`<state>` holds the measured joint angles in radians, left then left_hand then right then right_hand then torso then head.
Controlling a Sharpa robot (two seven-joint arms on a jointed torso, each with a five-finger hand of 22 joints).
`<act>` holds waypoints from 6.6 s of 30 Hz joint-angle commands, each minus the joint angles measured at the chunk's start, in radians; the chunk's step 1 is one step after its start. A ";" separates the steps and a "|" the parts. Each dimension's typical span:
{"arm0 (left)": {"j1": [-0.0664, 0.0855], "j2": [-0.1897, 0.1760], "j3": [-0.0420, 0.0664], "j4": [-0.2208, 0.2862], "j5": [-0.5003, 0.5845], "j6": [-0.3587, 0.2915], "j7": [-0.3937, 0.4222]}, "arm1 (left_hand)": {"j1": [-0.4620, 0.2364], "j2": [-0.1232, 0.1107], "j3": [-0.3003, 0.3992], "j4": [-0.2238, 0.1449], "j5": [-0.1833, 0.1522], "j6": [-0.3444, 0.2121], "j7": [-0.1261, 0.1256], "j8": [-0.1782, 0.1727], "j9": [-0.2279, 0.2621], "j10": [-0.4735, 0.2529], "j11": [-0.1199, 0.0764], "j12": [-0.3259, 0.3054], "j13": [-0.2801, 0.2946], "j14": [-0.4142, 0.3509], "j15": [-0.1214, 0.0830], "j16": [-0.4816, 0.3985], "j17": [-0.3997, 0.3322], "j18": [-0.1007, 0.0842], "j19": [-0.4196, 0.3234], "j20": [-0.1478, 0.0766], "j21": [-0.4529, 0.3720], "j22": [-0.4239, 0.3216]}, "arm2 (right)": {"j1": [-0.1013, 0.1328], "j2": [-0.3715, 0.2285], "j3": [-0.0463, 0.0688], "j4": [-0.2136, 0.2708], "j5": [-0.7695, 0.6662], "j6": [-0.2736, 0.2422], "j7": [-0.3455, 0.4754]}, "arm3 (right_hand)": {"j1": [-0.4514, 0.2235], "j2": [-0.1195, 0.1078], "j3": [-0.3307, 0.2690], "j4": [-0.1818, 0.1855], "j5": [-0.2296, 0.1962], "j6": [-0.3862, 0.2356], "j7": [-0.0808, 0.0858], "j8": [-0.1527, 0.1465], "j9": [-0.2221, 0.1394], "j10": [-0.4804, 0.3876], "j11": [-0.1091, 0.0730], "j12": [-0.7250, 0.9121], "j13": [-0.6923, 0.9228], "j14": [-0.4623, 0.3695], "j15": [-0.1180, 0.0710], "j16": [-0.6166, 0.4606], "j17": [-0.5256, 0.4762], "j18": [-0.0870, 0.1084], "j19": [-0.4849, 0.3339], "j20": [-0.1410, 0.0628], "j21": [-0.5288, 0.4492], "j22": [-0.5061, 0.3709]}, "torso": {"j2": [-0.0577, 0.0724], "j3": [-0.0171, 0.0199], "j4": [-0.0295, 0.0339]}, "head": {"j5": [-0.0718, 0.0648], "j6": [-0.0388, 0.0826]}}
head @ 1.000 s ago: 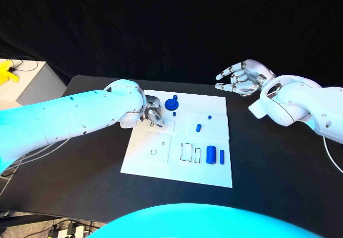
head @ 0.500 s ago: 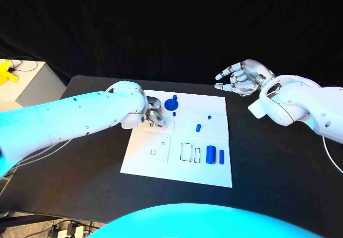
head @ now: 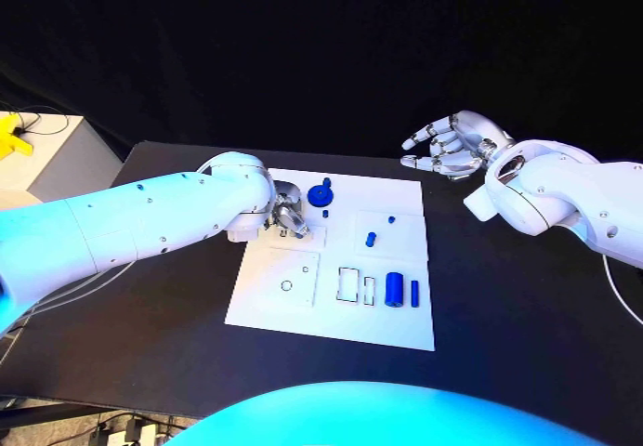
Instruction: Assemble the parts on the task board
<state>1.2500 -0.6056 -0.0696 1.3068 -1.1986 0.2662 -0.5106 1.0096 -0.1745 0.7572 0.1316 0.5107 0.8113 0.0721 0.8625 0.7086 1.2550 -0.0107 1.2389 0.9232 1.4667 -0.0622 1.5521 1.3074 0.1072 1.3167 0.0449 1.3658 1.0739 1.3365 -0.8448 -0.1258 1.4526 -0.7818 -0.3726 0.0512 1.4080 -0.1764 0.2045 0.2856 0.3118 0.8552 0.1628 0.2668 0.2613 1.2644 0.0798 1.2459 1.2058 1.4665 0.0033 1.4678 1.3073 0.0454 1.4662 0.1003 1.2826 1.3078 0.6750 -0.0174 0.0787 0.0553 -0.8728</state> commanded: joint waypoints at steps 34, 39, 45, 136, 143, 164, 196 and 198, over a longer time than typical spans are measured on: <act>-0.010 -0.086 0.029 0.090 -0.017 -0.019 0.007 | 0.001 -0.039 -0.382 0.161 -0.206 0.012 -0.011 -0.057 -0.008 -0.010 0.002 -0.002 0.005 0.083 -0.003 -0.011 0.203 -0.005 0.002 0.001 -0.034 -0.027 | -0.008 -0.003 0.000 -0.001 -0.009 0.006 0.015 | -0.010 0.002 0.007 -0.001 0.001 -0.011 0.001 0.002 0.001 -0.006 -0.003 -0.004 -0.002 0.047 -0.005 -0.005 0.077 0.020 -0.001 -0.002 -0.007 0.063 | 0.000 -0.0001 0.0001 | -0.006 0.000; -0.009 -0.097 0.050 0.104 -0.006 -0.009 0.007 | -0.006 -0.027 -0.416 0.161 -0.276 0.010 -0.011 -0.058 -0.006 -0.014 0.002 -0.005 0.000 0.082 -0.003 -0.014 0.199 -0.003 -0.003 0.001 -0.038 -0.035 | -0.008 -0.003 0.000 -0.002 -0.009 0.006 0.015 | -0.010 0.002 0.007 -0.001 0.001 -0.011 0.001 0.002 0.001 -0.006 -0.003 -0.004 -0.002 0.047 -0.005 -0.005 0.077 0.020 -0.001 -0.002 -0.007 0.063 | 0.000 -0.0014 0.0003 | -0.008 0.000; 0.007 -0.109 0.093 0.091 0.039 0.019 0.007 | 0.023 -0.008 -0.430 0.159 -0.272 -0.022 0.001 -0.070 -0.007 -0.058 0.013 -0.032 -0.046 0.065 0.005 -0.036 0.157 0.007 -0.036 0.007 -0.069 -0.090 | -0.008 -0.003 0.000 -0.003 -0.009 0.005 0.016 | -0.010 0.002 0.007 -0.001 0.001 -0.011 0.001 0.002 0.001 -0.006 -0.003 -0.004 -0.002 0.047 -0.005 -0.005 0.077 0.020 -0.001 -0.002 -0.007 0.063 | 0.000 -0.0002 -0.0006 | -0.006 0.000; 0.068 0.206 0.061 -0.496 0.065 0.096 0.085 | 0.134 0.045 -0.426 0.157 -0.264 -0.085 0.042 -0.126 -0.058 -0.182 0.050 -0.090 -0.176 0.043 0.040 -0.049 0.123 0.018 -0.077 0.039 -0.100 -0.142 | -0.008 0.022 0.001 -0.009 -0.009 0.007 0.019 | -0.017 0.006 0.013 0.001 0.006 -0.015 0.001 0.006 0.001 -0.007 -0.003 -0.006 -0.006 0.048 -0.005 -0.007 0.077 0.020 0.000 -0.002 -0.010 0.061 | 0.017 -0.0009 -0.0065 | 0.001 0.015; 0.066 0.207 0.060 -0.497 0.069 0.092 0.088 | 0.139 0.049 -0.423 0.158 -0.263 -0.084 0.042 -0.126 -0.059 -0.184 0.051 -0.091 -0.178 0.043 0.040 -0.049 0.122 0.019 -0.079 0.039 -0.101 -0.145 | -0.008 0.023 0.001 -0.010 -0.009 0.007 0.019 | -0.017 0.006 0.013 0.001 0.006 -0.015 0.001 0.006 0.001 -0.007 -0.003 -0.006 -0.006 0.048 -0.005 -0.007 0.077 0.020 0.000 -0.002 -0.010 0.061 | 0.017 -0.0008 -0.0066 | 0.001 0.013; 0.065 0.203 0.060 -0.495 0.109 0.111 0.085 | 0.204 0.091 -0.356 0.153 -0.261 -0.079 0.038 -0.131 -0.072 -0.186 0.047 -0.088 -0.184 0.043 0.038 -0.047 0.123 0.019 -0.080 0.039 -0.097 -0.139 | -0.008 0.026 0.001 -0.014 -0.009 0.009 0.019 | -0.018 0.006 0.015 0.000 0.010 -0.015 0.001 0.008 0.001 -0.006 -0.003 -0.005 -0.006 0.048 -0.005 -0.008 0.076 0.020 0.000 -0.002 -0.010 0.061 | 0.017 -0.0012 -0.0064 | 0.002 0.003; 0.073 0.092 0.062 -0.325 0.173 0.020 0.072 | 0.223 0.016 0.092 -0.001 -0.263 -0.088 0.013 0.013 0.056 -0.123 0.022 -0.072 -0.170 0.062 0.015 -0.025 0.161 0.009 -0.052 0.020 -0.062 -0.084 | -0.008 0.019 0.001 -0.017 -0.004 0.001 0.024 | -0.023 0.008 0.016 0.002 0.013 -0.017 0.002 0.009 0.001 -0.010 -0.002 -0.008 -0.010 0.046 -0.005 -0.011 0.071 0.023 -0.004 -0.002 -0.022 0.054 | 0.002 0.0007 0.0038 | 0.001 0.000; 0.074 0.069 0.062 -0.290 0.174 0.009 0.064 | 0.219 0.015 0.099 -0.004 -0.262 -0.086 0.012 0.015 0.059 -0.119 0.021 -0.070 -0.167 0.064 0.015 -0.024 0.164 0.009 -0.051 0.019 -0.061 -0.083 | -0.008 0.018 0.001 -0.018 -0.004 0.001 0.024 | -0.024 0.008 0.017 0.002 0.014 -0.017 0.002 0.009 0.001 -0.009 -0.002 -0.008 -0.010 0.046 -0.005 -0.011 0.071 0.022 -0.004 -0.002 -0.022 0.054 | 0.000 0.0013 0.0053 | 0.001 0.000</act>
<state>1.3218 -0.5303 -0.0085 0.9978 -1.0484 0.3191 -0.4343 1.2391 -0.1581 0.7040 0.2716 0.2487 0.7219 0.0938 0.8690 0.6381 1.1316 0.0090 1.1656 0.7553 1.4669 -0.0411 1.5240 1.3074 0.1072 1.2595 0.0627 1.3004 0.9897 1.3285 -0.8262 -0.1255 1.4355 -0.7820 -0.3738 0.0621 1.3934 -0.1697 0.2155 0.2854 0.3234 0.8453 0.1656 0.2709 0.2613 1.2608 0.0763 1.2419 1.1963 1.4665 0.0033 1.4583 1.3073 0.0539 1.4662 0.1003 1.2662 1.3080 0.6797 -0.0168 0.0814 0.0563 -0.8726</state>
